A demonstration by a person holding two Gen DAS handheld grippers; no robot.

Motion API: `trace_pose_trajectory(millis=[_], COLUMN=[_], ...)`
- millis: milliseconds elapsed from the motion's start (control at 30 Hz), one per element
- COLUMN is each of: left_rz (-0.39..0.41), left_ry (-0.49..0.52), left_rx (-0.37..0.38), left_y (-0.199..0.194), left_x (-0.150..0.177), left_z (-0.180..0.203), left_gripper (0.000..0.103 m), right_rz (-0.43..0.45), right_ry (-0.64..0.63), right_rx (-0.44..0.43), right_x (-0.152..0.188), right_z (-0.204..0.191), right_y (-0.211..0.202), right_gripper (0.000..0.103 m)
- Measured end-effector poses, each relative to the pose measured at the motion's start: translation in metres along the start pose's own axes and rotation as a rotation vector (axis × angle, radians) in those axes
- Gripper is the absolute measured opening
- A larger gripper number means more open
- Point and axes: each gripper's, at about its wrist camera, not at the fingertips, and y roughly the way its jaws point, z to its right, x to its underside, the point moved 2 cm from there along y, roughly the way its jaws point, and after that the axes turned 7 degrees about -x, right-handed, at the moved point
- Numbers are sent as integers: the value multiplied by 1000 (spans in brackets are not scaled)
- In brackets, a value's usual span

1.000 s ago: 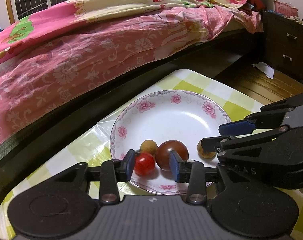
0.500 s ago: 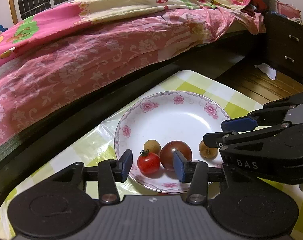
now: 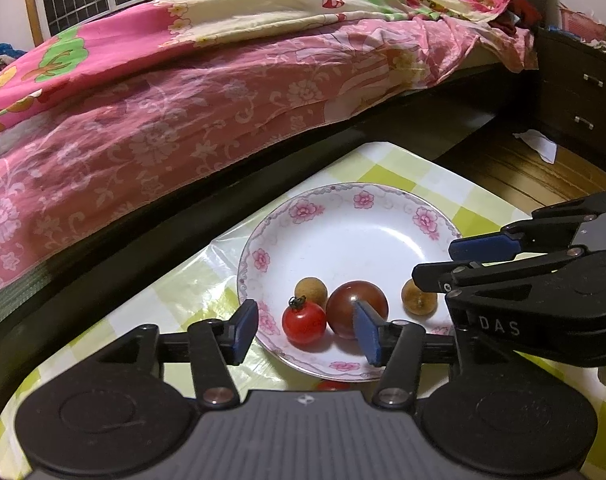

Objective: Organize fruits
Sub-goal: 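Open the left tool to drop the cherry tomato while right releases the brown fruit, then withdraw both tools from the plate toward the small oranges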

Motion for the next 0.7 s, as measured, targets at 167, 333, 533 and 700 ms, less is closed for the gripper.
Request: trace_pose_trajectory(millis=[167,333,533,700], left_rz=[-3,-12,-15,-17], left_ry=[-4,-3,6,3], left_rx=[-5,-12,-20,-29], left_y=[-4,-9,-16,-21], left_x=[1,6,13,17], left_z=[-3,-7,-13,-20], left_gripper=[62,63,65,66], right_rz=[5,10,20,27], right_ry=[-4,-12,-23,-36], right_rx=[-4,-13,-29,-45], right_x=[-1,0,0,1], right_z=[-4,-10,-19,-27], right_y=[-2,-5,-9,-14], right_gripper=[29,29,31,33])
